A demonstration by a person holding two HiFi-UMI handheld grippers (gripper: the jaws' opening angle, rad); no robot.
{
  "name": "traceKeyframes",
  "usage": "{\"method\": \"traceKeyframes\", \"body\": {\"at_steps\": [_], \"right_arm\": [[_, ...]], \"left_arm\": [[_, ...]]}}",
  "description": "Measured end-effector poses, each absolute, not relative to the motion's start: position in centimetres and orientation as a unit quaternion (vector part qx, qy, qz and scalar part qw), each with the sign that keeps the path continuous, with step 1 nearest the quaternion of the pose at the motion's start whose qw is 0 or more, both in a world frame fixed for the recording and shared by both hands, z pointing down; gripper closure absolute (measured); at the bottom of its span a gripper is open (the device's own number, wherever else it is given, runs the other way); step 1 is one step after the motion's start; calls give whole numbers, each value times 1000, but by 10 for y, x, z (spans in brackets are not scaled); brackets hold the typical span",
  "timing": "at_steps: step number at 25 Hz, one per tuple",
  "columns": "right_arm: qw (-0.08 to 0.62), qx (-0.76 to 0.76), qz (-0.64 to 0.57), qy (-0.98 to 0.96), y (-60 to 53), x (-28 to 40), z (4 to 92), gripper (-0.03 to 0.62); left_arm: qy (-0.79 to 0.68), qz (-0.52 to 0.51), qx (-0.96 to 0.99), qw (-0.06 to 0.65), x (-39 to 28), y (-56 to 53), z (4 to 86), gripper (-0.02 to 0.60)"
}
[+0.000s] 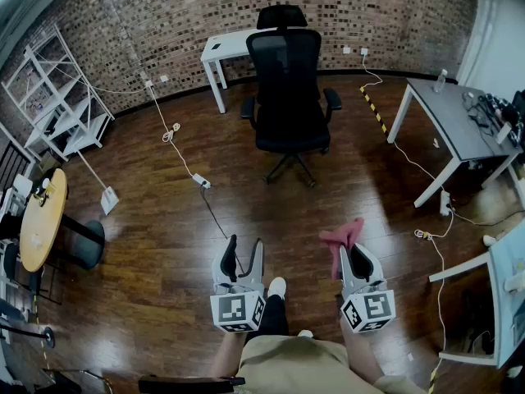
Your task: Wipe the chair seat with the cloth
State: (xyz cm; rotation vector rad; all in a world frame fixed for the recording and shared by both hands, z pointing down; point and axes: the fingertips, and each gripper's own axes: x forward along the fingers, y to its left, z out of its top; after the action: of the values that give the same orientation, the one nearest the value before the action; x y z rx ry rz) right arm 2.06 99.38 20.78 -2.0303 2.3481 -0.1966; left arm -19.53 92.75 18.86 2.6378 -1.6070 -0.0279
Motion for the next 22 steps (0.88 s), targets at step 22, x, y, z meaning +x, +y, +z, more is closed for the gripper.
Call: {"method": "traceKeyframes", "body": {"at_steps": [22], "right_arm": [[-9, -648, -59, 759, 704, -16, 201, 514]], "left_arm": [[-491, 0, 871, 16, -204, 631, 196, 390]]}}
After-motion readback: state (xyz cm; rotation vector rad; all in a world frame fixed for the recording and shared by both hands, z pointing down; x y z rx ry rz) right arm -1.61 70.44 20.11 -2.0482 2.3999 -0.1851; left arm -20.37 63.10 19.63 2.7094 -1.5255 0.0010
